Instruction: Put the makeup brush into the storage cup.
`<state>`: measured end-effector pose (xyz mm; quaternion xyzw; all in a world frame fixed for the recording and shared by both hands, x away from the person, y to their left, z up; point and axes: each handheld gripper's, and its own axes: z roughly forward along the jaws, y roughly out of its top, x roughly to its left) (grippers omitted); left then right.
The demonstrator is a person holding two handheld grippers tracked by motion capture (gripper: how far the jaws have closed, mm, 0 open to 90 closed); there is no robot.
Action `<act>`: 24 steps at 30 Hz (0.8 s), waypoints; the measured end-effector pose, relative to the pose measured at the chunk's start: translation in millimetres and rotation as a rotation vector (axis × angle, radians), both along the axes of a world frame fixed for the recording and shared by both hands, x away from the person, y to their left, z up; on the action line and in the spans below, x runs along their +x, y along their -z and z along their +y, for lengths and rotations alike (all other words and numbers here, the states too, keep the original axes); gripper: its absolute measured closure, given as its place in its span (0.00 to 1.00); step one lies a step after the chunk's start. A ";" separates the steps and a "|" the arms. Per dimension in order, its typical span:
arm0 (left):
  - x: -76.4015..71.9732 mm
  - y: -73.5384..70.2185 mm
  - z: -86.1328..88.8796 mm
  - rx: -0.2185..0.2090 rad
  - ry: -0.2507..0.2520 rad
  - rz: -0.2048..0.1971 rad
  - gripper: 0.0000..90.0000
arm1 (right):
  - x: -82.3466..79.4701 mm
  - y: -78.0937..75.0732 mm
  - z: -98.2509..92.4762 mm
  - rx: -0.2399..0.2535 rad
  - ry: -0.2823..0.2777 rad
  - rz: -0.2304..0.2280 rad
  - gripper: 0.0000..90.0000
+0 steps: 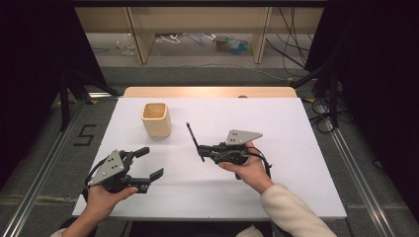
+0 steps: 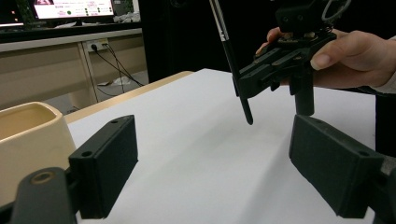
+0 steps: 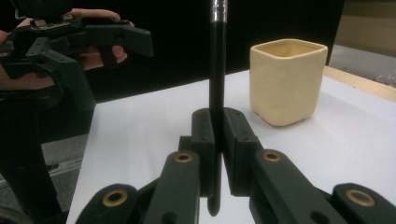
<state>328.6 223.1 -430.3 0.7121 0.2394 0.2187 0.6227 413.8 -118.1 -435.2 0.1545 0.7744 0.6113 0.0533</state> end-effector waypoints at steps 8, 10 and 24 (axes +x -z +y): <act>1.0 0.3 -2.8 -0.010 0.011 0.008 0.17 | -1.9 2.5 8.0 0.010 -0.017 -0.013 0.94; 1.3 0.0 -4.1 -0.012 0.014 0.008 0.18 | -4.2 2.4 10.3 -0.002 -0.018 -0.002 0.94; 10.0 -2.3 -12.3 -0.038 0.035 0.029 0.19 | -5.6 3.8 19.4 0.014 -0.040 -0.016 0.94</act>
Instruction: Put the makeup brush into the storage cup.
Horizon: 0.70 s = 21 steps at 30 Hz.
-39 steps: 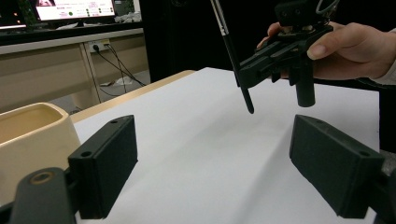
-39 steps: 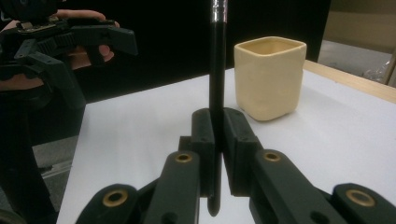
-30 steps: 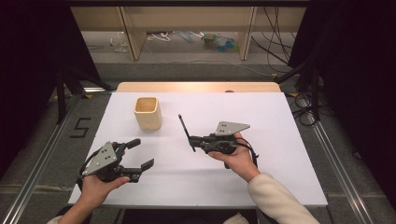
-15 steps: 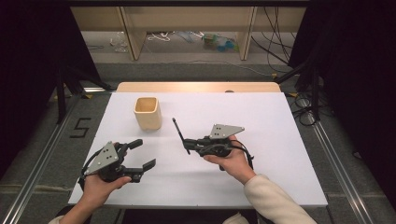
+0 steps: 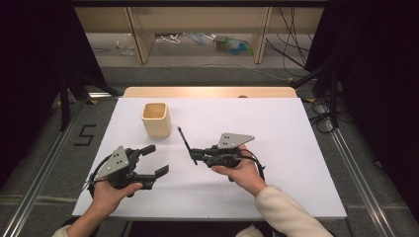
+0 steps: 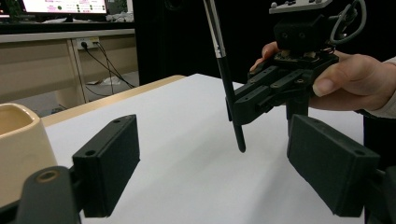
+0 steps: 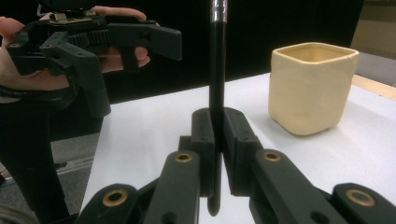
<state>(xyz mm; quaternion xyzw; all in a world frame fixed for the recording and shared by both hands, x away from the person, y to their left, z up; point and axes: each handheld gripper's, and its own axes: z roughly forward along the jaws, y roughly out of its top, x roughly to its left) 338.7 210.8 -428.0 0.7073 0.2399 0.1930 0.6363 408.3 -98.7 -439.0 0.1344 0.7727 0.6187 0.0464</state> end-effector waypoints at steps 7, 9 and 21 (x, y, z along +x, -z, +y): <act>5.7 -0.3 -5.0 -0.010 0.010 0.005 0.20 | -0.7 1.4 4.8 -0.003 -0.009 0.003 0.94; 8.4 -0.8 -5.8 -0.009 0.004 0.008 0.20 | -0.5 1.4 5.4 -0.001 -0.010 0.001 0.94; 25.7 -8.6 -8.3 0.069 -0.031 -0.103 0.22 | -0.8 2.2 8.8 -0.008 -0.013 -0.002 0.94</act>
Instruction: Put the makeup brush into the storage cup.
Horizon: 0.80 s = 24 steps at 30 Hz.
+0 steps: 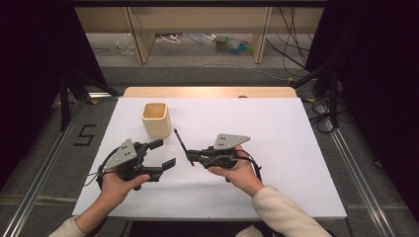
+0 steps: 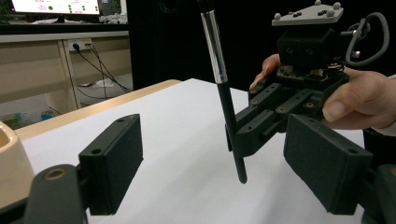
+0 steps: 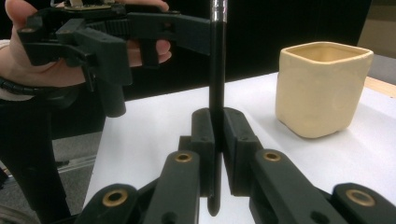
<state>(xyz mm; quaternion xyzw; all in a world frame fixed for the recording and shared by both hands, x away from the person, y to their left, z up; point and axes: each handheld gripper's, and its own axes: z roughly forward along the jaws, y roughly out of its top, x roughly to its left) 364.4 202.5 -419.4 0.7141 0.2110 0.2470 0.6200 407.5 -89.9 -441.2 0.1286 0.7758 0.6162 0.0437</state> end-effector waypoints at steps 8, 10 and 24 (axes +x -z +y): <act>-1.8 1.2 -13.1 -0.105 0.065 0.130 0.29 | 0.2 0.0 0.9 -0.001 -0.009 -0.002 0.94; -1.3 1.2 -14.9 -0.105 0.073 0.131 0.30 | 0.3 -0.1 0.8 -0.001 -0.009 -0.002 0.94; 2.0 0.4 -20.4 -0.114 0.095 0.151 0.43 | -0.6 0.8 3.5 -0.007 -0.007 -0.009 0.94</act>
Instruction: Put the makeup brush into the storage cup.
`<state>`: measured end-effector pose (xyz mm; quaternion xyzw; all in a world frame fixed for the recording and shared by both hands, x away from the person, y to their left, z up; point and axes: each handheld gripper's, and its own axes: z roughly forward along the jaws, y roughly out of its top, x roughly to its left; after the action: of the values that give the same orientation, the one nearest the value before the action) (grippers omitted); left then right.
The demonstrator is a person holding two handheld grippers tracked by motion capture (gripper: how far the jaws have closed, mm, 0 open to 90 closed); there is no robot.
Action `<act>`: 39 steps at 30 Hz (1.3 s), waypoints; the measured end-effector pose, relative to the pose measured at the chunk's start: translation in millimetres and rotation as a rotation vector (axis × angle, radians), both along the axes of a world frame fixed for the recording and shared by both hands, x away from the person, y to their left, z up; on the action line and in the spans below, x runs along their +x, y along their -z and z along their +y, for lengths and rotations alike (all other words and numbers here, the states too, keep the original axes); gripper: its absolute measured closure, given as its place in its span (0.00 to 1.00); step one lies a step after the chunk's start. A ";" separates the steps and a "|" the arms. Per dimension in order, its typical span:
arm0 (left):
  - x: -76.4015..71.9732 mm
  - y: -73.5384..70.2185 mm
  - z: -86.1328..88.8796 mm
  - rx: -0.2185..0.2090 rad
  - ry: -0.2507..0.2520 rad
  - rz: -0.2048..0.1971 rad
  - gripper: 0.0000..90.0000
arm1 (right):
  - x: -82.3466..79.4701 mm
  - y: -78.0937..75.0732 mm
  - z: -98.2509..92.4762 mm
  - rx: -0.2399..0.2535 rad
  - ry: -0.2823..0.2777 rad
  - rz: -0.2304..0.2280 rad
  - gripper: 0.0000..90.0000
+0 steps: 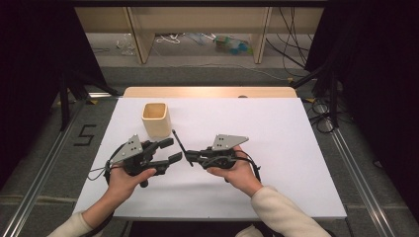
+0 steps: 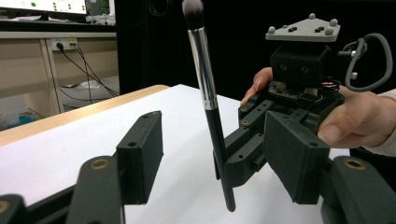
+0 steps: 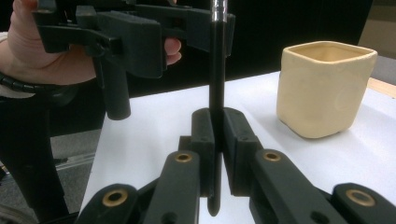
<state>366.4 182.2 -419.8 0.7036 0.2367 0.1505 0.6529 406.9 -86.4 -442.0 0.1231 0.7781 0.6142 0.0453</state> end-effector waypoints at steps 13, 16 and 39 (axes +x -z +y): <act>2.4 -1.9 -5.0 -0.017 0.008 0.003 0.52 | -0.6 1.0 0.7 -0.012 0.005 -0.002 0.94; 2.6 -2.5 -5.6 -0.017 0.006 0.003 0.54 | -1.0 1.2 1.2 -0.016 0.006 0.000 0.94; 5.5 -2.0 -9.5 -0.014 0.012 -0.010 0.64 | -1.3 2.2 2.7 -0.019 0.005 -0.002 0.94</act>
<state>371.9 172.7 -417.8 0.6998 0.2302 0.1483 0.6598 405.5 -83.6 -444.3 0.1241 0.7835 0.6069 0.0488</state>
